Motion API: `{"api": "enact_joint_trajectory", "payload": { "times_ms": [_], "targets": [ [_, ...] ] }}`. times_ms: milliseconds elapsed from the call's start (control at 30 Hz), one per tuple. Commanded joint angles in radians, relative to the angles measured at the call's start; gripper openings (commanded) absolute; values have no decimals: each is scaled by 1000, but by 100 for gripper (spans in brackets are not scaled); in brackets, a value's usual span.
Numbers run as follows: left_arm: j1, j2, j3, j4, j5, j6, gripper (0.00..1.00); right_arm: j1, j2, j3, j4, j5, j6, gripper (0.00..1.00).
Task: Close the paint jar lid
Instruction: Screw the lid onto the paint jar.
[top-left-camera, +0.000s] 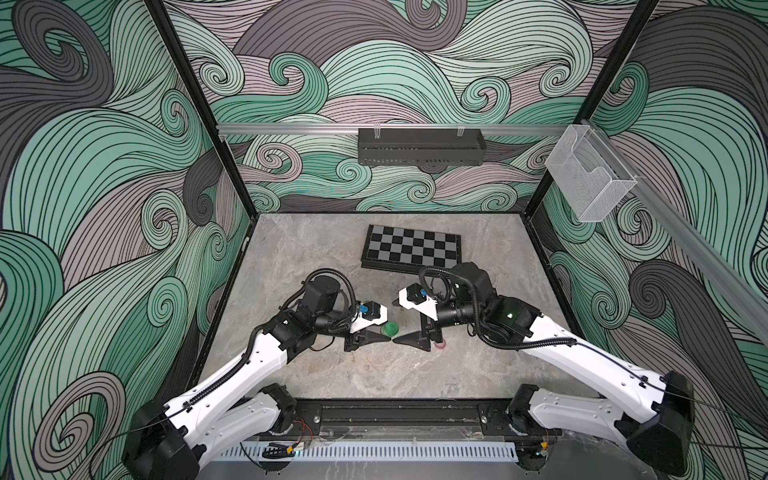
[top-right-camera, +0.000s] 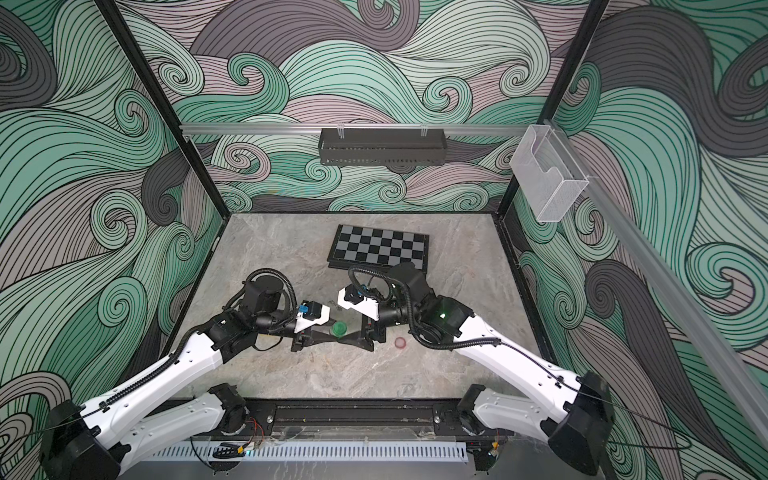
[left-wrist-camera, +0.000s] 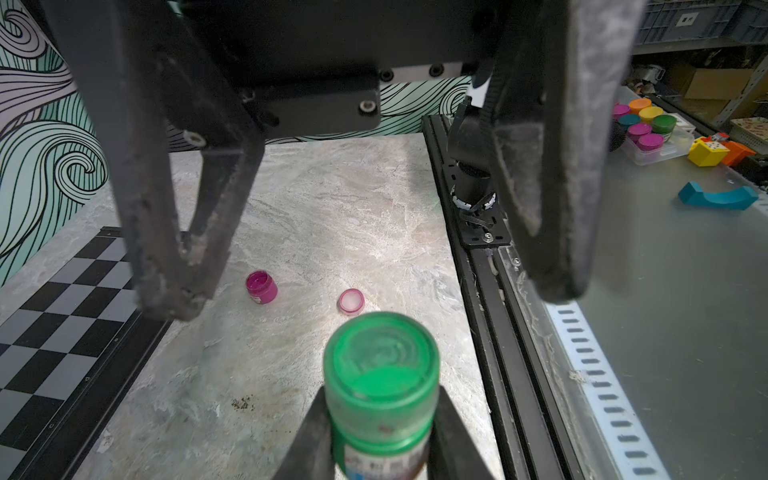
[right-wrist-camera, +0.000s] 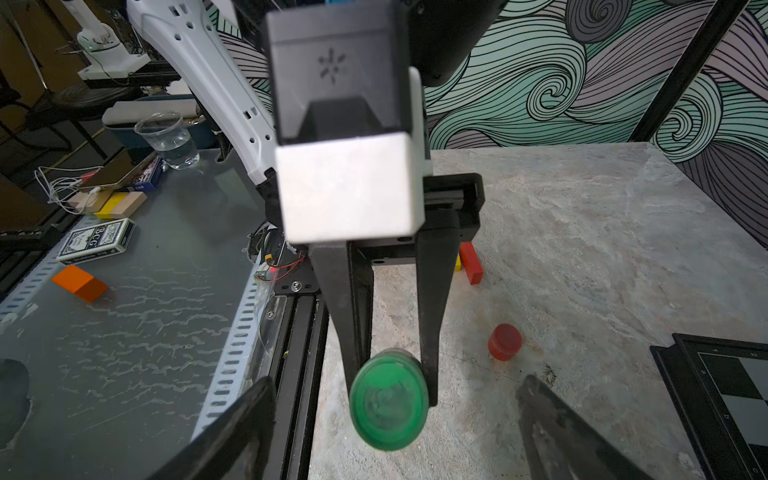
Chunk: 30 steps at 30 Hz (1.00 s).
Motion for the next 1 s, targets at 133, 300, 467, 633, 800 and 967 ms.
{"api": "enact_joint_trajectory", "payload": {
  "times_ms": [133, 300, 467, 633, 800, 967],
  "targets": [
    [-3, -22, 29, 4, 19, 25, 13, 12, 27, 19, -5, -38, -76, 89],
    [-3, -22, 29, 4, 27, 23, 13, 15, 39, 23, -18, -39, -85, 85],
    [-3, -20, 29, 4, 27, 24, 12, 15, 61, 32, -47, -20, -103, 74],
    [-3, -17, 30, 6, 23, 24, 13, 15, 78, 29, -36, -6, -98, 58],
    [-3, -14, 28, 2, 19, 25, 13, 15, 70, 19, -17, -6, -91, 52],
    [-3, -10, 30, 1, 19, 25, 13, 15, 66, 18, -7, 4, -93, 47]
  ]
}}
